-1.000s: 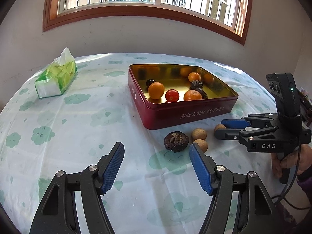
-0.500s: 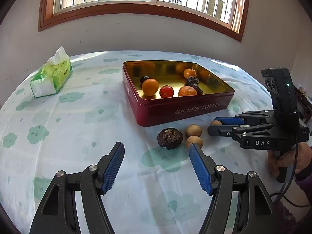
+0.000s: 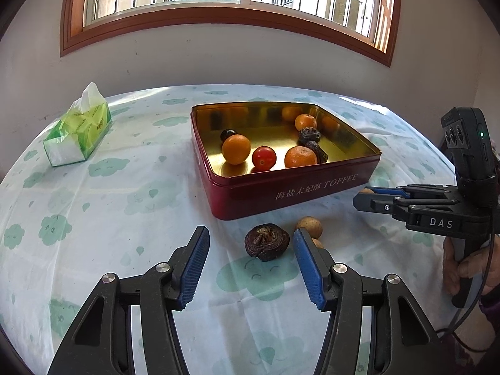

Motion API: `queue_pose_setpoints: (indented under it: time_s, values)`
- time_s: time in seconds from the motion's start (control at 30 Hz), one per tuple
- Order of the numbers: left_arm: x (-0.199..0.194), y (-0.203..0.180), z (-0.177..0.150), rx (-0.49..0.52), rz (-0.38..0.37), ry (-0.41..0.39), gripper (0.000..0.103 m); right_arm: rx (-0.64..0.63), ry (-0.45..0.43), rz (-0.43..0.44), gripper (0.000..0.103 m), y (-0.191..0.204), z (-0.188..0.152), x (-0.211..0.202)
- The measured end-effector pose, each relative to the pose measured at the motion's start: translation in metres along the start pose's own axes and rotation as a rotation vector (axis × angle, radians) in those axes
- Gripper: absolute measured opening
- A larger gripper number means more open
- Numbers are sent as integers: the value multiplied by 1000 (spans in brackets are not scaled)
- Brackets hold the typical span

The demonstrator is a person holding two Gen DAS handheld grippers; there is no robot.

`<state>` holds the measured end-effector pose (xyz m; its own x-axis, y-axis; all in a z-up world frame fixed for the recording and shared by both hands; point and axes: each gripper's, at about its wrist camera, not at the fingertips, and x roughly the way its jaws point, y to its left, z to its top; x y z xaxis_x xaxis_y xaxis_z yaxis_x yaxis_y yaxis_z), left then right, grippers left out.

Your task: Organize fruits

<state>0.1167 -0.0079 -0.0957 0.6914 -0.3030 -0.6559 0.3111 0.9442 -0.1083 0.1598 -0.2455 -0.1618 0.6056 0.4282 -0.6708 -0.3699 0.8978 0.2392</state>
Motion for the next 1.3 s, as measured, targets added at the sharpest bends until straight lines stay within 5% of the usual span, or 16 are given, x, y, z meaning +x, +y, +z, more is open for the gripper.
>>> queue_pose_setpoints:
  time_s: [0.37,0.63,0.73,1.3]
  values:
    - [20,-6,11,2,-9,10,57,33,14,-8,24,-6,-7,5]
    - [39,0,12,-28,-42,90,57,47,29,-5,24,-9,-6,9]
    - [50,4,11,-58,-55,146,40,43,31,-6,25,-8,-6,10]
    - [39,-3,5,-57,109,91,37,48,33,-4,25,-9,-5,12]
